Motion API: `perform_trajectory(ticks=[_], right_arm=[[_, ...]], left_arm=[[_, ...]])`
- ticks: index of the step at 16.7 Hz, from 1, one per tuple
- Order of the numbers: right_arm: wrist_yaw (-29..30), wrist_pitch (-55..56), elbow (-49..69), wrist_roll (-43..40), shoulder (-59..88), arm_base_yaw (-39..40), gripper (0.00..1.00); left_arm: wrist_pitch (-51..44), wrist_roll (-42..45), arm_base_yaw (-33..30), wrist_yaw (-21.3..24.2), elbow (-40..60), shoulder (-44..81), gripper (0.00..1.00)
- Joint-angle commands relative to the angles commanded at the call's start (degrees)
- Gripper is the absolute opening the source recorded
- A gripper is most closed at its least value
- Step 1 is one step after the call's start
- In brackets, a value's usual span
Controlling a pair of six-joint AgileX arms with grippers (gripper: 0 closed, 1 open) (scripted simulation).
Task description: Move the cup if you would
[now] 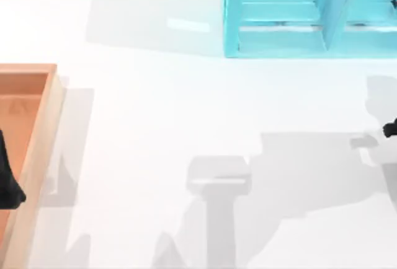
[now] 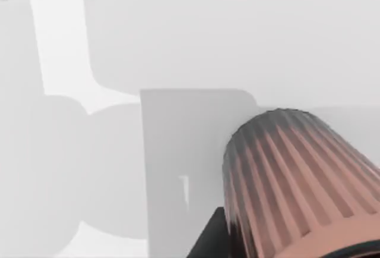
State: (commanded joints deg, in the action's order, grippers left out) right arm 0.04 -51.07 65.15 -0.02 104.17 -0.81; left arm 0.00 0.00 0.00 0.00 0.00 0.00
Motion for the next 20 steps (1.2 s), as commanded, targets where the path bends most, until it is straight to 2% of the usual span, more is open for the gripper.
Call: perform_trajectory(ticks=[7, 10, 16, 20], right_arm=[[0.00, -1.40, 2.16, -2.09, 1.11, -2.18, 0.00], [0.04, -5.24, 8.87, -9.32, 3.99, -9.35, 0.00], [0.43, -14.59, 25.11, -29.98, 9.70, -30.18, 0.00], [0.55, -17.80, 31.30, -37.15, 10.94, -37.35, 0.00]], left_arm=[[0.00, 0.00, 0.00, 0.00, 0.00, 0.00, 1.00], [0.00, 0.00, 0.00, 0.00, 0.00, 0.00, 1.00], [0.00, 0.00, 0.00, 0.00, 0.00, 0.00, 1.00], [0.00, 0.00, 0.00, 0.00, 0.00, 0.00, 1.00]])
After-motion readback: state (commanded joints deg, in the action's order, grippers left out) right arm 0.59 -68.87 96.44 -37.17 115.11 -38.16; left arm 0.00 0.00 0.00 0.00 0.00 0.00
